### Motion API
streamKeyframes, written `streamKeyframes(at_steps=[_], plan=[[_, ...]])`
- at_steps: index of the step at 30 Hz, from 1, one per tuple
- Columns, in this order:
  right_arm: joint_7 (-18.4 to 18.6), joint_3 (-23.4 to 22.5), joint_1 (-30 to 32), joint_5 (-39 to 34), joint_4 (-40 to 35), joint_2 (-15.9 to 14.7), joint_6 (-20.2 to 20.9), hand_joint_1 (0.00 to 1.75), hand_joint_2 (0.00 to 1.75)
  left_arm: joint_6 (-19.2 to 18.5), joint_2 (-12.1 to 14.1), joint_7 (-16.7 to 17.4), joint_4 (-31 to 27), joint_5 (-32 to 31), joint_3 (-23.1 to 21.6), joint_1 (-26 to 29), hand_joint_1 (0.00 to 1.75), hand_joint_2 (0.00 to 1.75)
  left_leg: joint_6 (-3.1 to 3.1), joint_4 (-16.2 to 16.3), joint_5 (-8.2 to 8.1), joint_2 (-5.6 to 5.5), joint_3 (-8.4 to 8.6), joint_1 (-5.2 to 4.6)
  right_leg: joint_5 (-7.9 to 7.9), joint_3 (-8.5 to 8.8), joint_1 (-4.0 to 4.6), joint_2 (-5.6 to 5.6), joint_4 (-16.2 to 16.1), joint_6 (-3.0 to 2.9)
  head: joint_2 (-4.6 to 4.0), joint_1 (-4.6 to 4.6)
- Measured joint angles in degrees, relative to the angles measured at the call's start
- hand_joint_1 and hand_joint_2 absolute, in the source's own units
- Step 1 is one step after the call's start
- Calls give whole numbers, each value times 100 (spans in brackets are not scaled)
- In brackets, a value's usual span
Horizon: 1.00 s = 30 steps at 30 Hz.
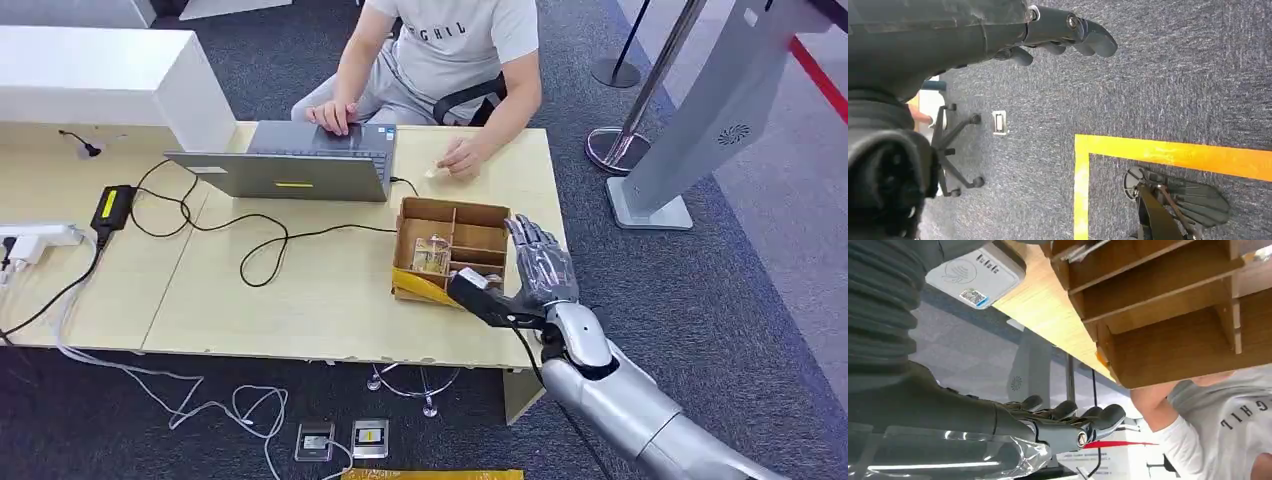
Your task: Pass the card to the sensor for recognition and then transmit it.
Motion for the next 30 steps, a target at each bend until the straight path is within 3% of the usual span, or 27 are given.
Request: streamKeyframes(at_steps=[13, 30], plan=[[-166, 170, 67, 81, 63, 234, -103, 0, 175, 35, -7, 0, 0, 20, -2, -2, 0, 0, 0, 0, 0, 0, 0, 0, 0, 0, 0, 0, 0, 0, 0, 0], [-122, 227, 79, 271, 334, 387, -201, 0, 175, 57, -20, 0, 0, 48, -101, -2, 0, 0, 0, 0, 0, 1, 0, 0, 0, -1, 0, 1, 0, 0, 0, 0]])
